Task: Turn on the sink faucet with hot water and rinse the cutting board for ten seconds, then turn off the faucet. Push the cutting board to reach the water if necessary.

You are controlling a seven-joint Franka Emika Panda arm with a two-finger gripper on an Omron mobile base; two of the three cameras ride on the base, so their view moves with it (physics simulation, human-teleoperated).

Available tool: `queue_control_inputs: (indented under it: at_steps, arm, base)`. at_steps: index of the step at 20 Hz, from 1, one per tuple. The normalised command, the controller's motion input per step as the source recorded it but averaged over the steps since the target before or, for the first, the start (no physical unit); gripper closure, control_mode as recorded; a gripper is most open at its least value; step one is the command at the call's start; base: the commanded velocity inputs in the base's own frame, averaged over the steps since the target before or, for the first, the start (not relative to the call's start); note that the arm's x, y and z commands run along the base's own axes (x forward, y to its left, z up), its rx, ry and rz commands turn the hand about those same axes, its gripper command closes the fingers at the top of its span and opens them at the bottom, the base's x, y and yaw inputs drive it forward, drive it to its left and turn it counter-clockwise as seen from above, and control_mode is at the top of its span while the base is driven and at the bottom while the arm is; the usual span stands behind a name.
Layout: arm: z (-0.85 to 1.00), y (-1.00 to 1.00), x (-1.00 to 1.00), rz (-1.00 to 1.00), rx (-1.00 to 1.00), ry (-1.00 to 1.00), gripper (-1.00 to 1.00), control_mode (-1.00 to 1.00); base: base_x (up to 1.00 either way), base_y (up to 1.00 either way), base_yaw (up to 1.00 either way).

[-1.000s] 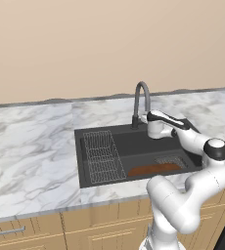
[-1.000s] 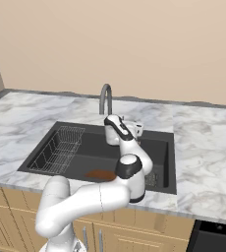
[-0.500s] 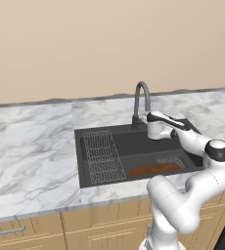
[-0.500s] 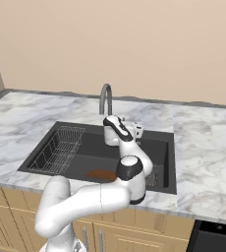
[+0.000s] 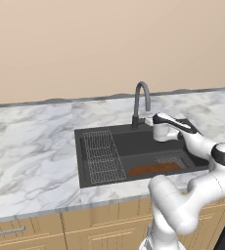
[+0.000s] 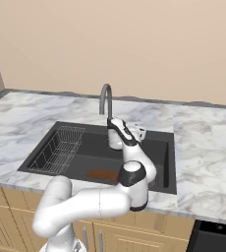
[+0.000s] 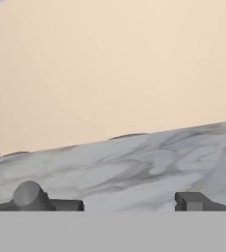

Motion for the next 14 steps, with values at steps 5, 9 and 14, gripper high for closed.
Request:
queue_control_inputs:
  at_steps: [5,9,14]
  arm:
    - [0.0,-1.0,0.0,0.02,0.01,0.0,-1.0,-1.0]
    - [0.0,-1.0,0.01,0.03,0.04,-0.01,-1.0,-1.0]
    - [0.0,-1.0,0.06,0.03,0.04,-0.01,-1.0,-1.0]
  base:
    - [0.0,0.0,0.0]
    - [0.0,0.0,0.0]
    - [0.0,0.0,0.0]
